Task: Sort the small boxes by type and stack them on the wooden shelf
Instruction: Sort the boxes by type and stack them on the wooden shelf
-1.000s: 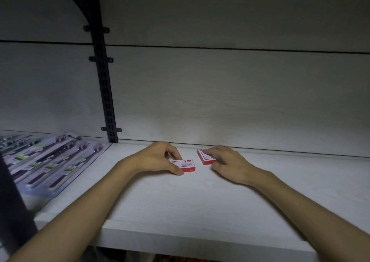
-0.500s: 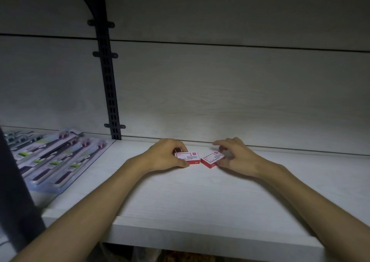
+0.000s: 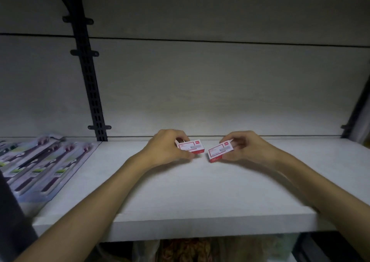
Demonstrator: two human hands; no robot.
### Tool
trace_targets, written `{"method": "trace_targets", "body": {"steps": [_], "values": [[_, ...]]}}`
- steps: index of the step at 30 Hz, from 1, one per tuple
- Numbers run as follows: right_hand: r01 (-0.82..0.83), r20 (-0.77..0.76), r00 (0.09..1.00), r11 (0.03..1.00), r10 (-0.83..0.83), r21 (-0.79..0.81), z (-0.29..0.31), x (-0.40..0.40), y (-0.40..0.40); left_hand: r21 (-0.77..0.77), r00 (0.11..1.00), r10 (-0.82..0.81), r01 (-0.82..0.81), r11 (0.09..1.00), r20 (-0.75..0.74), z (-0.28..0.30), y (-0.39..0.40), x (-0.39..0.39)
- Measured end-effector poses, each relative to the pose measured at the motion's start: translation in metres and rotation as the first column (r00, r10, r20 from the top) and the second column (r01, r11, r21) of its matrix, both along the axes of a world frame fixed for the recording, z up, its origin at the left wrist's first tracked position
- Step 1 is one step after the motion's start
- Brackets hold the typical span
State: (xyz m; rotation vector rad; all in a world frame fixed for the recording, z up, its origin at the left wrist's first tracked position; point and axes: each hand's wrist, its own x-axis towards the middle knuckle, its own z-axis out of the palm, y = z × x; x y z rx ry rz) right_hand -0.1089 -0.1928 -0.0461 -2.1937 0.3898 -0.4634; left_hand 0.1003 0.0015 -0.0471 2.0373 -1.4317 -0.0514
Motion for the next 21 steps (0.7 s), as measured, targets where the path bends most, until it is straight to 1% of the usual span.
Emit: {"method": "trace_targets", "body": {"steps": [3, 6, 9, 14, 18, 21], "values": [[0.045, 0.047, 0.998, 0.996, -0.048, 0.078, 0.001, -0.043, 0.004, -0.07, 0.993, -0.095, 0.09, 0.994, -0.076, 0.011, -0.002, -0.034], [0.039, 0.146, 0.986, 0.962, -0.081, 0.269, 0.001, -0.092, 0.009, -0.133, 0.98, -0.163, 0.147, 0.98, -0.114, 0.018, -0.006, -0.075], [0.064, 0.222, 0.963, 0.926, -0.156, 0.372, -0.002, -0.141, 0.011, -0.172, 0.965, -0.21, 0.183, 0.968, -0.154, 0.021, -0.014, -0.121], [0.106, 0.254, 0.941, 0.907, -0.225, 0.408, -0.001, -0.234, 0.003, -0.218, 0.937, -0.274, 0.227, 0.949, -0.216, 0.023, -0.037, -0.211], [0.129, 0.264, 0.933, 0.913, -0.244, 0.387, -0.003, -0.313, -0.01, -0.191, 0.95, -0.268, 0.237, 0.953, -0.158, 0.018, -0.055, -0.285], [0.138, 0.263, 0.929, 0.906, -0.258, 0.401, -0.004, -0.376, -0.02, -0.185, 0.95, -0.267, 0.236, 0.954, -0.162, 0.011, -0.071, -0.343]]}}
